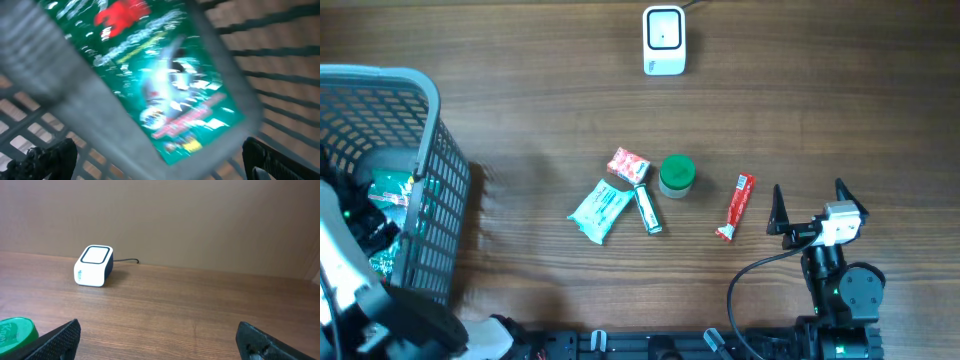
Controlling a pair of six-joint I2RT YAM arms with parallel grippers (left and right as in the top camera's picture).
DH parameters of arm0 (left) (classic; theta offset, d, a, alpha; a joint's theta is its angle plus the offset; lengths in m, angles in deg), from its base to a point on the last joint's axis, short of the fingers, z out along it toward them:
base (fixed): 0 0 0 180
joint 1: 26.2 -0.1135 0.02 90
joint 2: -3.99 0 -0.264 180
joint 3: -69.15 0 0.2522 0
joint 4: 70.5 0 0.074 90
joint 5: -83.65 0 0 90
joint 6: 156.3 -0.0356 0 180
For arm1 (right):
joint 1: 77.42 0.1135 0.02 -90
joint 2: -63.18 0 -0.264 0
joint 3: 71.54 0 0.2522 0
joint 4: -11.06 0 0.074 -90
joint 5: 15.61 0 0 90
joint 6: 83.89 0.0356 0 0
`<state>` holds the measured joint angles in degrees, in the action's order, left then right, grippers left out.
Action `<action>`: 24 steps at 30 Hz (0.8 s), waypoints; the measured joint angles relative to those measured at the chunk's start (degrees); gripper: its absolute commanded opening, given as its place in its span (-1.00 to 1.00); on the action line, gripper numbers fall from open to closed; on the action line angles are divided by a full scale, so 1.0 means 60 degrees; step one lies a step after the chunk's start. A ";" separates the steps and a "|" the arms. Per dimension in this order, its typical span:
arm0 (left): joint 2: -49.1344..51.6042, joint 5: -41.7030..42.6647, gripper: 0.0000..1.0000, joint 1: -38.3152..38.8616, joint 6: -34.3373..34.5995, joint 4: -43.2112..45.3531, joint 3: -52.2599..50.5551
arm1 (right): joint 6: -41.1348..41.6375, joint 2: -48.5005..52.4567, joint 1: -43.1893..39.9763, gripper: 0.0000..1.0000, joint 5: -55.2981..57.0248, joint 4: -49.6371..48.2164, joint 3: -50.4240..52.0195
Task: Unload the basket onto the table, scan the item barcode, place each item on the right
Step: 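Reach the left gripper into the basket and grasp the green gloves pack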
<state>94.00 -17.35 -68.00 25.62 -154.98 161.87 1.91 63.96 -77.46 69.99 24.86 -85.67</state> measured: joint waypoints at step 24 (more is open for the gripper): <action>0.0525 -0.0415 -0.92 0.0000 0.0229 0.5523 -0.4506 | 0.0000 0.0000 0.0000 0.99 0.0000 0.0000 0.0000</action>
<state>97.15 -19.84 -68.00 27.00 -121.84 134.83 1.91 63.96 -77.46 69.99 24.86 -85.67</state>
